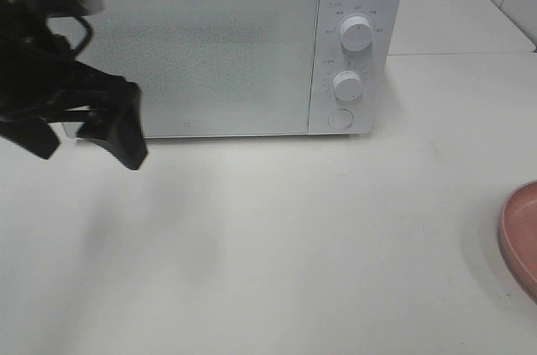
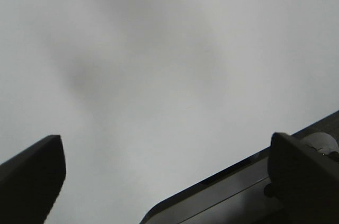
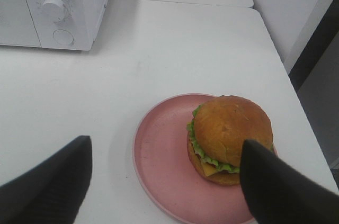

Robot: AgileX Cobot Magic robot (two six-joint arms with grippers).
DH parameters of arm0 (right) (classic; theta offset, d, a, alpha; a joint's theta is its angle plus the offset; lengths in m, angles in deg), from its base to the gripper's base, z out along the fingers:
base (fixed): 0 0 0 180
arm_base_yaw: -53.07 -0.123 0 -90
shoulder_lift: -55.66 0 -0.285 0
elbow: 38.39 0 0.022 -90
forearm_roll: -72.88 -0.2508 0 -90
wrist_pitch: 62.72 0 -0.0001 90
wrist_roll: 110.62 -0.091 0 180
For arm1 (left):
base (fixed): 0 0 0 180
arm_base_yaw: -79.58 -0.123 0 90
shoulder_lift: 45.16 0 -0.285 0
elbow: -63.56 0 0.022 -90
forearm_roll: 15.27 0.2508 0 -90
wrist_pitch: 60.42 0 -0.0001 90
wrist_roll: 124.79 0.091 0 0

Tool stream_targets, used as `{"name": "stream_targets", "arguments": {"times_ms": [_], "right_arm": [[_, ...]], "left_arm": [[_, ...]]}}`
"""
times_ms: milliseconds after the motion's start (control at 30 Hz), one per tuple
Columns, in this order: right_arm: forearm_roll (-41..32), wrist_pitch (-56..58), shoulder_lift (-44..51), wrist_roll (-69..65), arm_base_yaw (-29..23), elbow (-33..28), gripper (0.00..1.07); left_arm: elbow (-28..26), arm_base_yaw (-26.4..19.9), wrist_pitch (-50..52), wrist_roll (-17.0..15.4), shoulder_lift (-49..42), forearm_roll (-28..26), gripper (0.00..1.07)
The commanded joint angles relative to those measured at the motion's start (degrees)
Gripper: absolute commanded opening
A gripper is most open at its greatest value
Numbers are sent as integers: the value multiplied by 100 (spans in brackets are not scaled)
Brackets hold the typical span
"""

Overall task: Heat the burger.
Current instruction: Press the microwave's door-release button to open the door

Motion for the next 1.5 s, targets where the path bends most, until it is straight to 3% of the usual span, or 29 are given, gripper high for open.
{"name": "stream_targets", "arguments": {"times_ms": [33, 67, 233, 500, 967, 1033, 1500], "right_arm": [[17, -46, 138, 0, 29, -11, 75], [17, -46, 138, 0, 29, -11, 75], [17, -46, 138, 0, 29, -11, 75], [17, -46, 138, 0, 29, -11, 75], [17, -46, 138, 0, 29, -11, 75], [17, -46, 138, 0, 29, -11, 75], [17, -46, 138, 0, 29, -11, 75]], "left_arm": [[447, -825, -361, 252, -384, -17, 96], [447, -825, -361, 252, -384, -17, 96], [1289, -1851, -355, 367, -1215, -17, 96], [2166, -2618, -819, 413, -2447, 241, 96], [3077, -2636, -808, 304, -5053, 602, 96], [3421, -2636, -756, 304, -5947, 665, 96], [3627, -2636, -138, 264, -7649, 779, 96]]}}
